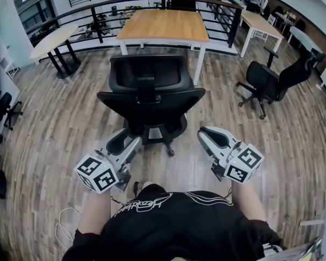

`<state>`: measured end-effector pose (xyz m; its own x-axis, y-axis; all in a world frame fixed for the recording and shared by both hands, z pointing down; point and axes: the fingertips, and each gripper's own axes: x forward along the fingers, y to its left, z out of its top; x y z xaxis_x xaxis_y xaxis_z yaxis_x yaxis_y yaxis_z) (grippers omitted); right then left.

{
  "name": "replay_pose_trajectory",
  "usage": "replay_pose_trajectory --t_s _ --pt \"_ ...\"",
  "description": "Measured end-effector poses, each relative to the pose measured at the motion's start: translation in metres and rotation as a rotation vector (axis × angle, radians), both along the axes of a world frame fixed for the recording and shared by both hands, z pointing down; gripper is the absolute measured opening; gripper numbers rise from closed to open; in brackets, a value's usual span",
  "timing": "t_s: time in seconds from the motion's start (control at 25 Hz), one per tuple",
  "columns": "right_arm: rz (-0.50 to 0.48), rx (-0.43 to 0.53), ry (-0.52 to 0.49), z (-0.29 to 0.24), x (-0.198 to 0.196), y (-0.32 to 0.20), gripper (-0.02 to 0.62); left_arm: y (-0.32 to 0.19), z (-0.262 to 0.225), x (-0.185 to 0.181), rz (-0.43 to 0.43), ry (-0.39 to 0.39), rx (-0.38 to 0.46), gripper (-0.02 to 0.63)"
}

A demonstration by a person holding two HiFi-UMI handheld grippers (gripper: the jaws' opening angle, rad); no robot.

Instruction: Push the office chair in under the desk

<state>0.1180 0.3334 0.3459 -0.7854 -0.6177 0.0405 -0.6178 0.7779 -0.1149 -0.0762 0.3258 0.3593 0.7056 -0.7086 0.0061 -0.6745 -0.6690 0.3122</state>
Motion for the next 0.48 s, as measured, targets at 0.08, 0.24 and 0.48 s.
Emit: replay_pose_trajectory --t_s 0.08,0.24,0.48 --pt "0.025 0.009 0.048 0.004 0.002 -0.008 0.062 -0.009 0.005 -0.011 -0.027 -0.052 0.011 0.218" --pt "0.071 0.024 0.103 0.008 0.005 -0.037 0.109 -0.037 0.011 -0.035 -0.091 -0.179 0.049 0.242" --pt "0.165 0.059 0.227 0.020 0.013 -0.087 0.164 -0.093 0.022 -0.082 -0.213 -0.271 0.045 0.268"
